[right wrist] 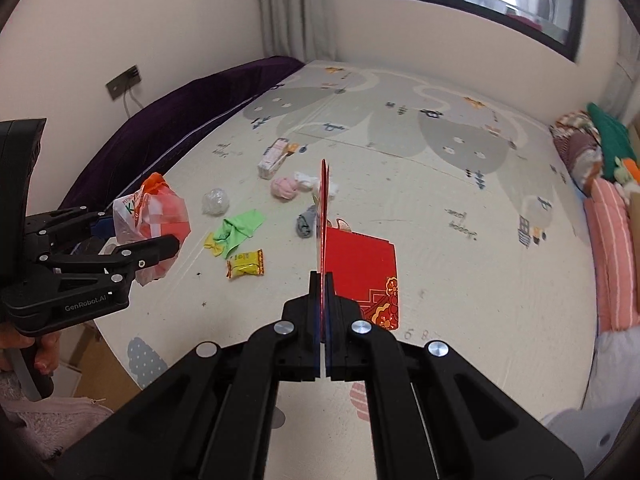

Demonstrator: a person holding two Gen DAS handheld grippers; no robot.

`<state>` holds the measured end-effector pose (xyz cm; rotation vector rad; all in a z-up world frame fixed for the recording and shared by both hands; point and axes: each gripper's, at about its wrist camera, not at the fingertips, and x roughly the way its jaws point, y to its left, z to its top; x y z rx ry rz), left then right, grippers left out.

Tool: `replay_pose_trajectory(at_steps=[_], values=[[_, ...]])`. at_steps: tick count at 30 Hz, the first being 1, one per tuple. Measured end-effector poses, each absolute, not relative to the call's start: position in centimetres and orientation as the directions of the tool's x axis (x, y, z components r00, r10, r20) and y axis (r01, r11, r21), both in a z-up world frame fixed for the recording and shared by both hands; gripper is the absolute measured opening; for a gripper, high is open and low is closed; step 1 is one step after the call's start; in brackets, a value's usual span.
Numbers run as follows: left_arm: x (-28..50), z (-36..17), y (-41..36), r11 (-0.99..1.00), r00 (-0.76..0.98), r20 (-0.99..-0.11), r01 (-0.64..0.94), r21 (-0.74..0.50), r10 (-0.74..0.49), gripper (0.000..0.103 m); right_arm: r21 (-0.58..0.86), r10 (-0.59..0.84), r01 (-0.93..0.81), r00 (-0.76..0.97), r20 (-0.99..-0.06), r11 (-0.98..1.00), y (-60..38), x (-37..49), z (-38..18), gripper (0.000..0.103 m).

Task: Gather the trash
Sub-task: 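Carry the orange bag in the left tool and envelope in the right tool to the grey bin, then open the left tool over the bin while the right tool releases the envelope into it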

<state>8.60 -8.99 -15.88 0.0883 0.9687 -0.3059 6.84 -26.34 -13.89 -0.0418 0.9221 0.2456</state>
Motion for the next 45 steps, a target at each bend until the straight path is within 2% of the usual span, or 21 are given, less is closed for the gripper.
replay_pose_trajectory(at_steps=[7, 13, 19, 23, 30, 37, 39, 42, 43, 44, 45], values=[[5.8, -12.9, -18.6, 0.870, 0.489, -0.804, 0.489, -0.068, -0.338, 0.051, 0.098, 0.100, -0.038, 0.623, -0.776, 0.994, -35.3, 0.9, -11.9, 0.001], [2.6, -10.6, -29.8, 0.764, 0.460, -0.766, 0.642, -0.062, -0.450, 0.051, 0.128, 0.022, 0.108, 0.671, -0.741, 0.986, -46.2, -5.9, -10.0, 0.001], [-0.9, -9.3, -42.6, 0.645, 0.329, -0.734, 0.740, -0.191, -0.595, 0.051, 0.111, -0.111, 0.273, 0.682, -0.723, 0.956, -59.2, -13.5, -7.9, 0.001], [-3.7, -9.3, -51.5, 0.549, 0.257, -0.717, 0.810, -0.207, -0.648, 0.051, 0.106, -0.195, 0.383, 0.666, -0.720, 0.918, -67.0, -18.0, -7.9, 0.001], [-7.9, -10.9, -62.9, 0.428, 0.160, -0.740, 0.884, -0.187, -0.653, 0.052, 0.146, -0.219, 0.468, 0.638, -0.738, 0.872, -76.3, -21.5, -9.2, 0.001], [-9.7, -12.6, -68.9, 0.354, 0.101, -0.780, 0.921, -0.161, -0.617, 0.055, 0.221, -0.218, 0.531, 0.642, -0.735, 0.818, -81.5, -22.8, -10.7, 0.001], [-9.9, -12.8, -70.0, 0.356, 0.112, -0.784, 0.923, -0.146, -0.610, 0.068, 0.245, -0.212, 0.543, 0.645, -0.734, 0.803, -82.5, -23.3, -11.0, 0.004], [-10.1, -12.8, -71.2, 0.355, 0.102, -0.790, 0.922, -0.152, -0.605, 0.073, 0.252, -0.216, 0.554, 0.643, -0.735, 0.793, -83.3, -23.8, -11.1, 0.015], [-10.1, -12.9, -71.3, 0.356, 0.100, -0.791, 0.922, -0.155, -0.604, 0.073, 0.246, -0.225, 0.560, 0.641, -0.734, 0.791, -83.5, -24.0, -11.0, 0.025], [-10.2, -12.9, -71.5, 0.354, 0.097, -0.792, 0.922, -0.157, -0.603, 0.073, 0.242, -0.233, 0.563, 0.641, -0.732, 0.790, -83.6, -24.2, -10.9, 0.032], [-10.3, -12.9, -71.6, 0.351, 0.094, -0.793, 0.923, -0.157, -0.601, 0.073, 0.237, -0.240, 0.567, 0.640, -0.730, 0.789, -83.8, -24.4, -10.9, 0.033]])
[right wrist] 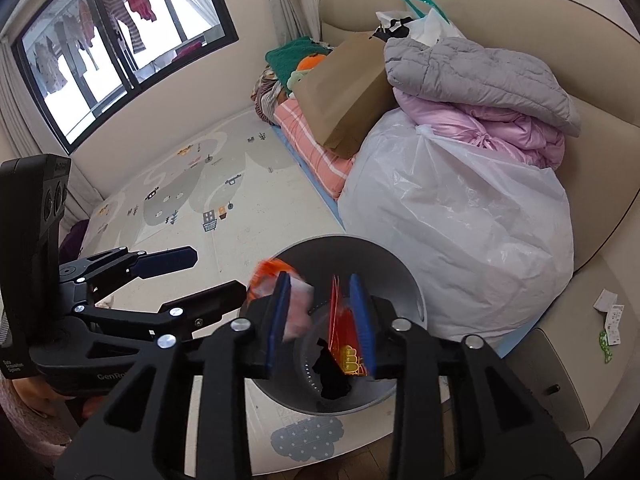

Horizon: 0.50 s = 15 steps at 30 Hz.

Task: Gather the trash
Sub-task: 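Open the left tool over the bin while the right tool releases the envelope into it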

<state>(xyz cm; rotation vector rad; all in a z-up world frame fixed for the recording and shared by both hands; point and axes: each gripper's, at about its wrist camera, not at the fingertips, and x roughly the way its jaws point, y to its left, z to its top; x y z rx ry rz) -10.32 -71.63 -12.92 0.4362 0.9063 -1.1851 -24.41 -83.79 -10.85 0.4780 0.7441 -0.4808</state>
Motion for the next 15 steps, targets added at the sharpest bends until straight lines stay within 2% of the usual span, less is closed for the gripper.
replay_pose_trajectory(at_steps=[8, 11, 15], values=[[-10.8, -12.7, -70.8, 0.369, 0.122, -0.792, 0.919, -0.138, -0.599, 0.073, 0.229, -0.227, 0.551, 0.636, -0.738, 0.802, -84.0, -24.5, -10.8, 0.033], [-10.1, -12.5, -69.1, 0.417, 0.158, -0.793, 0.900, -0.130, -0.588, 0.074, 0.222, -0.198, 0.511, 0.643, -0.740, 0.830, -82.9, -23.5, -10.8, 0.040], [-8.5, -12.4, -65.4, 0.517, 0.231, -0.792, 0.847, -0.122, -0.566, 0.074, 0.202, -0.136, 0.417, 0.651, -0.747, 0.886, -80.3, -20.6, -10.9, 0.041]])
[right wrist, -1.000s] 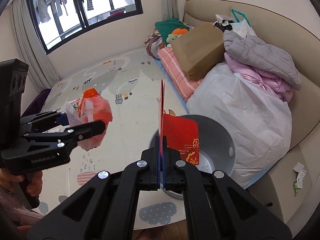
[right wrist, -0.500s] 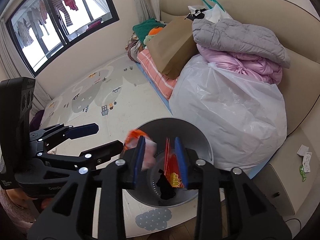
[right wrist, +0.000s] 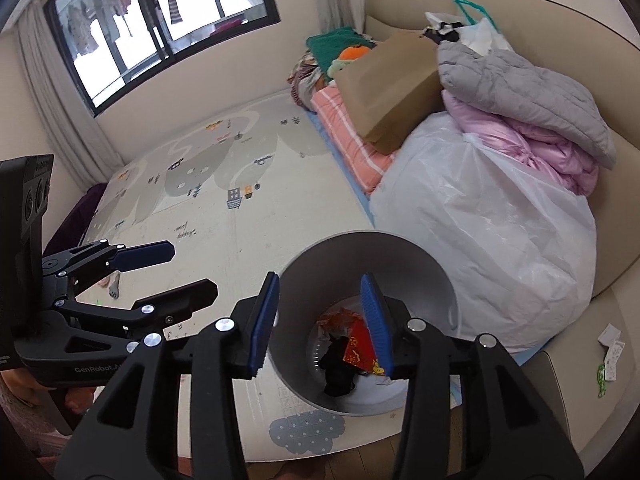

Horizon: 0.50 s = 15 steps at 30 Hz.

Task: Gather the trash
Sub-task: 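Open the left tool over the bin while the right tool releases the envelope into it, then move both open tools back over the bed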

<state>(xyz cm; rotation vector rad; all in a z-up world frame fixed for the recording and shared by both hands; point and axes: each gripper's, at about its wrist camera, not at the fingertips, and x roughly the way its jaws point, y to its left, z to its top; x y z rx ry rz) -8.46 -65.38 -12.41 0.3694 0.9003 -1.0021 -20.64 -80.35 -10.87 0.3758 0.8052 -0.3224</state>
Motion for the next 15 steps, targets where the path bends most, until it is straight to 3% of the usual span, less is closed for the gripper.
replay_pose_trajectory(at_steps=[7, 12, 15], values=[[-4.3, -11.8, -54.9, 0.748, 0.399, -0.781, 0.652, -0.127, -0.480, 0.076, 0.177, 0.041, 0.142, 0.657, -0.753, 0.974, -72.4, -12.8, -10.6, 0.042], [-1.7, -11.6, -45.1, 0.898, 0.525, -0.777, 0.424, -0.117, -0.348, 0.077, 0.173, 0.189, -0.087, 0.624, -0.759, 0.981, -64.3, -6.9, -10.6, 0.043], [-0.8, -12.0, -38.8, 0.952, 0.573, -0.777, 0.287, -0.107, -0.260, 0.077, 0.177, 0.271, -0.214, 0.591, -0.760, 0.961, -58.5, -3.9, -10.6, 0.049]])
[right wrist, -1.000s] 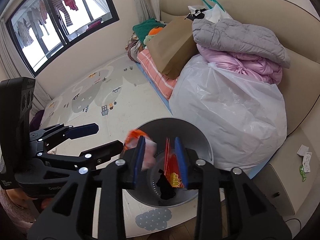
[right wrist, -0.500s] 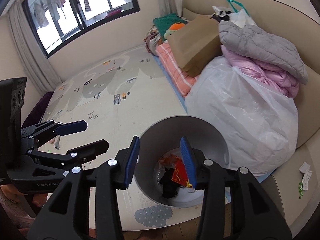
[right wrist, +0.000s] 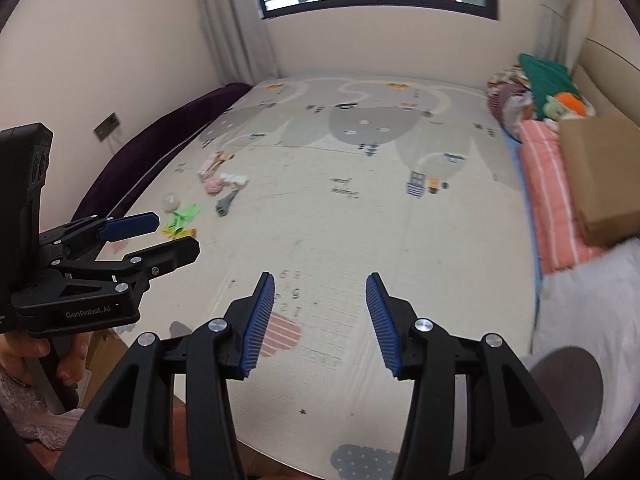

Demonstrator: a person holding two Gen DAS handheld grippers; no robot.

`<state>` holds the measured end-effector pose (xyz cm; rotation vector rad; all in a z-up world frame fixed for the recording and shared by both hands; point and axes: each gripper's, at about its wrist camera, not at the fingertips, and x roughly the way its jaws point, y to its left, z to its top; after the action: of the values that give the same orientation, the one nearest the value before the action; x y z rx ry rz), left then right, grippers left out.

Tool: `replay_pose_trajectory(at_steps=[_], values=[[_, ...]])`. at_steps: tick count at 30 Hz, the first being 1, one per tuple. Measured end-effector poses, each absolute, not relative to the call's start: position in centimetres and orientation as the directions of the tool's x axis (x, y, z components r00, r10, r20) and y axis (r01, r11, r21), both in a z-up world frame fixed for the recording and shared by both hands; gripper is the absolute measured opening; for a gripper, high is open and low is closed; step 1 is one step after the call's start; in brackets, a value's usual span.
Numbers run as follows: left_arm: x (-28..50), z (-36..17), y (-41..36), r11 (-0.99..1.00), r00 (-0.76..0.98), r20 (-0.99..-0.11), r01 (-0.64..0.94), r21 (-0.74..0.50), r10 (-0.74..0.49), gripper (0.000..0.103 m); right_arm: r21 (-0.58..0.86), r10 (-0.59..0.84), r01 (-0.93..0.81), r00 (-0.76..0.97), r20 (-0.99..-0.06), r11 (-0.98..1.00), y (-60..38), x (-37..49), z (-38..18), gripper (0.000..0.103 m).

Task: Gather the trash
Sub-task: 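Move both open tools back over the bed, then grasp the yellow Lipo packet with the left tool while the right tool grasps the grey sock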

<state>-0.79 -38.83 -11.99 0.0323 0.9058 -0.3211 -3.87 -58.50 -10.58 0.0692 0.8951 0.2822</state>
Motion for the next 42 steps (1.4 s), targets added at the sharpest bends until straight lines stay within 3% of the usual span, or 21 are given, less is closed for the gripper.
replay_pose_trajectory(at_steps=[8, 18, 25, 42], values=[[1.9, -14.7, -21.7, 0.993, 0.580, -0.808, 0.017, -0.118, -0.106, 0.078, 0.178, 0.380, -0.410, 0.489, -0.785, 0.894, -41.4, 2.3, -12.3, 0.051], [8.5, -19.0, -6.1, 0.992, 0.542, -0.837, -0.053, -0.117, -0.069, 0.078, 0.182, 0.369, -0.421, 0.420, -0.829, 0.889, -23.6, 11.8, -17.7, 0.052], [13.4, -25.5, -1.3, 0.985, 0.483, -0.872, -0.101, -0.138, -0.073, 0.078, 0.098, 0.308, -0.427, 0.457, -0.835, 0.899, -17.1, 18.0, -22.9, 0.067], [22.2, -43.2, 0.9, 0.948, 0.389, -0.920, -0.273, -0.166, -0.049, 0.078, 0.023, 0.241, -0.461, 0.421, -0.874, 0.887, -13.5, 32.3, -41.9, 0.067]])
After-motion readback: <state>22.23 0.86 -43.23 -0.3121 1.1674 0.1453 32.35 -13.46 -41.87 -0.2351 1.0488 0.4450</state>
